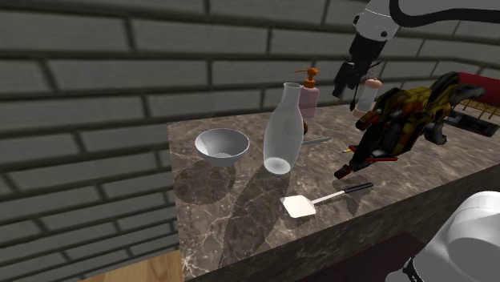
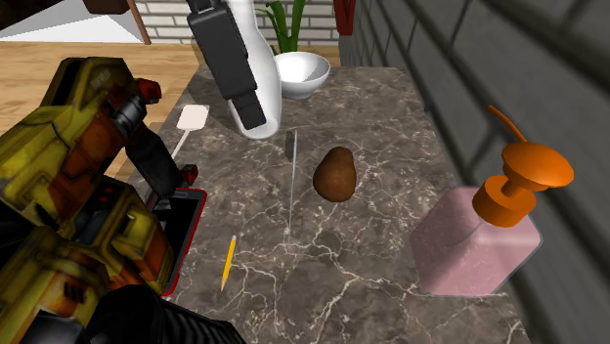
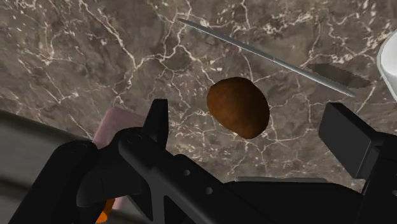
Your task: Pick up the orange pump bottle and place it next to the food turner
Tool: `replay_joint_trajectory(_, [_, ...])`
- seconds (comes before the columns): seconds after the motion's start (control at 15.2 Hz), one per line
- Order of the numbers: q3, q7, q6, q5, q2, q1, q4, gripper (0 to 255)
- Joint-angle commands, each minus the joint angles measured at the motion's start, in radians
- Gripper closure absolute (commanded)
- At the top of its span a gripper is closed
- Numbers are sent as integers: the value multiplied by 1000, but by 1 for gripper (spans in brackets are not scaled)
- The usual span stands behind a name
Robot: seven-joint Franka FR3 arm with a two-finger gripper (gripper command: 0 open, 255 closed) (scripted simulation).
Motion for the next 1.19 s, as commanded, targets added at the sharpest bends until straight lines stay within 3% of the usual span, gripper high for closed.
replay_joint_trajectory(0.0, [-18,-5,8,-3,82,-12,70,0])
replay_joint_trajectory(0.66, [-96,-32,-29,24,470,-62,479,0])
replay_joint_trajectory(1.12, [-145,-60,-152,85,803,-121,918,0])
